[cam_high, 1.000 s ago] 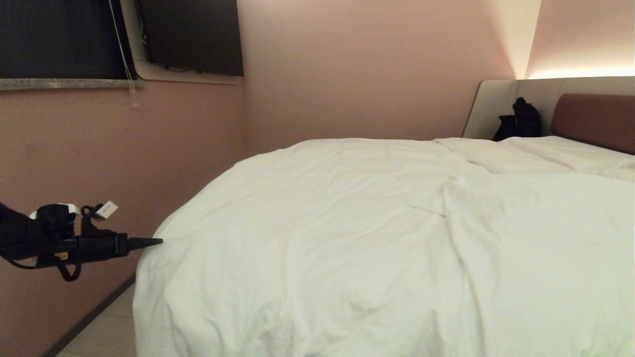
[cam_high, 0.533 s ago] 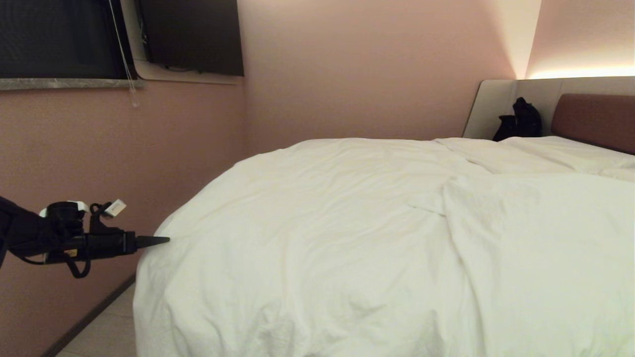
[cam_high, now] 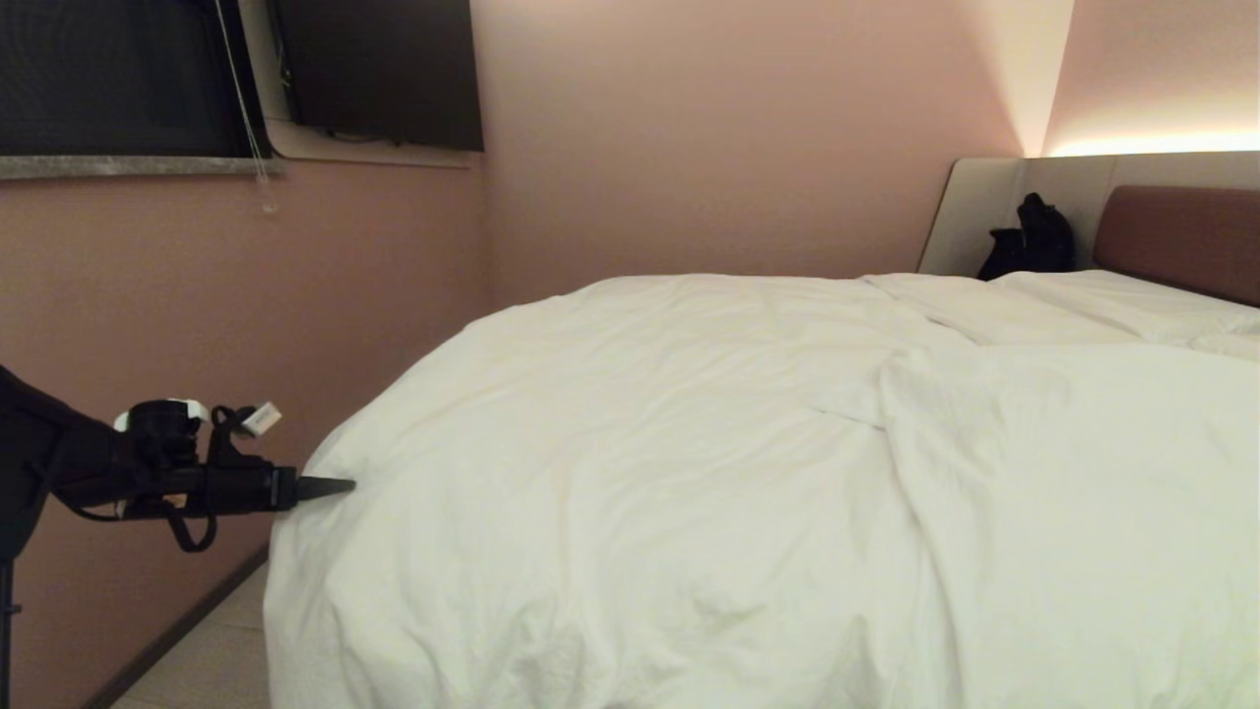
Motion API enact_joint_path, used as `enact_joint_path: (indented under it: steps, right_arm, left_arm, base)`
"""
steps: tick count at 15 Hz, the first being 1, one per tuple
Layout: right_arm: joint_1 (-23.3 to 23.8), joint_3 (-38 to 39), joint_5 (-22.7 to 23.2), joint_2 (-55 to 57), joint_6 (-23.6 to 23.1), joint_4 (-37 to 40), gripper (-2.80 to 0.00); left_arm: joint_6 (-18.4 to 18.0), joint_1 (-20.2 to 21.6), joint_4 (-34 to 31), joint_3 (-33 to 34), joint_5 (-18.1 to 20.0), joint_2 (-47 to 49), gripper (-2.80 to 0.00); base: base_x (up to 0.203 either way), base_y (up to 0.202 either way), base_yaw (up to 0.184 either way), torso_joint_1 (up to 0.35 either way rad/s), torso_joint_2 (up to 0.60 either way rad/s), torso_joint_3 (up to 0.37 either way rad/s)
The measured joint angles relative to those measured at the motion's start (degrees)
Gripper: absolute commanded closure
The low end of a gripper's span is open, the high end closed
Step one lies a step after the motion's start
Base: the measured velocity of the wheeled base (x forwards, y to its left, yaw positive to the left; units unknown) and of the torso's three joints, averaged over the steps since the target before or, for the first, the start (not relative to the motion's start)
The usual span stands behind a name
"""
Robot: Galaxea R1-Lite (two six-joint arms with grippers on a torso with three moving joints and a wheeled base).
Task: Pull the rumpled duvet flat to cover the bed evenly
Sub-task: Flatten the corners of the folded blanket
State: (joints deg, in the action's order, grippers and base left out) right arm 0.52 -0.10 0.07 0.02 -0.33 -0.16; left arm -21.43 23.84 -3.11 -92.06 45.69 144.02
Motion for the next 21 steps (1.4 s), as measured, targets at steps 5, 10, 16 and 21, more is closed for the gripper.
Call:
enact_joint_path:
  steps: [5,10,16,21]
  right_arm:
    - [-0.06,0.0,0.02,0.0,0.01,0.02,0.0]
    - [-0.06,0.0,0.0,0.0,0.09,0.0,0.0]
    - [-0.06,0.0,-0.01,0.0,0.04,0.0,0.0]
    - [-0.06,0.0,-0.02,0.0,0.04,0.0,0.0]
  left_arm:
    - [-1.99,-0.3,-0.59,0.93,0.0,-0.13,0.0]
    - [-2.28,-0.32,-0.18,1.41,0.5,-0.35,0.0]
    - [-1.88,-0.28,-0.66,1.97,0.62,-1.5,0.0]
    - [-1.06,1.27,-0.47,9.26,-0.53,-9.32,0.0]
  base:
    - [0.0,0.0,0.0,0.0,0.0,0.0]
    - [0.0,0.0,0.0,0.0,0.0,0.0]
    - [0.0,0.0,0.0,0.0,0.0,0.0]
    - [0.0,0.0,0.0,0.0,0.0,0.0]
